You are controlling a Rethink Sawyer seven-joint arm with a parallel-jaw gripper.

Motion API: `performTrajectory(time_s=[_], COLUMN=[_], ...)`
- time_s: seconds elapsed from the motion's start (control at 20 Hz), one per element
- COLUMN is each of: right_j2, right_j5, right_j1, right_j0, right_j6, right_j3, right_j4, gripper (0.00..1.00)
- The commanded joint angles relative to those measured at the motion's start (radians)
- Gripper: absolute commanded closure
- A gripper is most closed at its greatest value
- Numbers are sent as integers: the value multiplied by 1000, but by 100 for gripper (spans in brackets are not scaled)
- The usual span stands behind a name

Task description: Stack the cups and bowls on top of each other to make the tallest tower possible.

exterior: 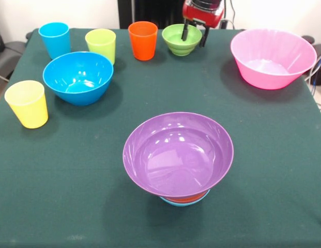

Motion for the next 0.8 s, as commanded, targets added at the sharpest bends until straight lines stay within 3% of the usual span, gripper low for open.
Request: performTrajectory(time_s=[0.05, 0.8], right_j2=[78, 57], right_j5=[-12, -15], right_j1=[31, 30], right_j0=[24, 47], right_j6=[129, 125], right_j3=[-117, -123], right_j4=[46, 52], gripper=[0, 0])
